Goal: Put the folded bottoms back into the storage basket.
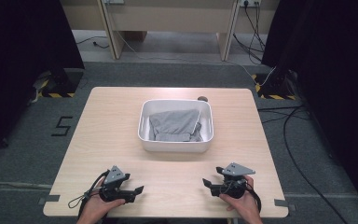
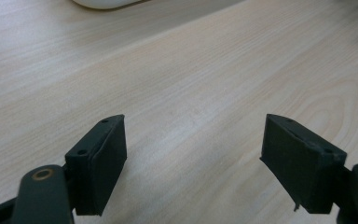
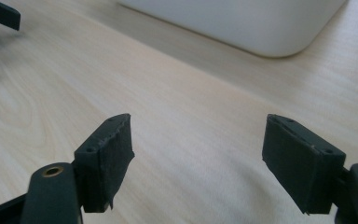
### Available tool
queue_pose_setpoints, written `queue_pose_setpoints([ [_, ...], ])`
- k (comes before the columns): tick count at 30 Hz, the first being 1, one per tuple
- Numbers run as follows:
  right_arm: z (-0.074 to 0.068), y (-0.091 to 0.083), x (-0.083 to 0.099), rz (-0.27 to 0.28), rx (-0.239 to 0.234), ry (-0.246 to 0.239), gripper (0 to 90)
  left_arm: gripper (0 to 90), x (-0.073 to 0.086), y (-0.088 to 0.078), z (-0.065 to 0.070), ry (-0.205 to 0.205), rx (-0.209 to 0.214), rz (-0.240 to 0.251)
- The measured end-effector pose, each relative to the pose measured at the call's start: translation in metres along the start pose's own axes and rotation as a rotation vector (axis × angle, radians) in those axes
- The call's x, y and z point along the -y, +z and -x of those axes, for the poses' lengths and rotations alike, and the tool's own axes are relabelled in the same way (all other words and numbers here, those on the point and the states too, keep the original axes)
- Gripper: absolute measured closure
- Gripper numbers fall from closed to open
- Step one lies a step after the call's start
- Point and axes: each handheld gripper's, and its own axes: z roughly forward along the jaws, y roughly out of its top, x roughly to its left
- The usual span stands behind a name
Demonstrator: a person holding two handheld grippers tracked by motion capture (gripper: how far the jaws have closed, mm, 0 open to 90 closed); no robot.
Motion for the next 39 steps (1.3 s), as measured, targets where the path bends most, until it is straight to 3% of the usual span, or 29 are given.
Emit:
queue_pose_setpoints([
  [12,-0.006,-0.005,0.017,-0.079,0.036,-0.020,19.0,20.9,0.013,-0.004,0.004,0.048,-0.051,-0.021],
  [15,-0.009,-0.006,0.020,-0.122,0.055,-0.047,15.6,19.9,0.016,-0.005,0.005,0.061,-0.059,-0.016],
  [17,-0.013,-0.007,0.022,-0.142,0.080,-0.092,14.0,18.6,0.019,-0.005,0.006,0.077,-0.070,-0.012],
  [19,-0.015,-0.007,0.025,-0.127,0.082,-0.092,11.8,17.7,0.021,-0.005,0.008,0.103,-0.082,-0.010],
  [27,-0.017,-0.009,0.031,-0.094,0.073,-0.096,10.4,13.0,0.028,-0.010,0.012,0.103,-0.078,0.000],
  [39,-0.017,-0.009,0.032,-0.094,0.072,-0.095,10.4,12.8,0.028,-0.010,0.012,0.105,-0.077,-0.005],
])
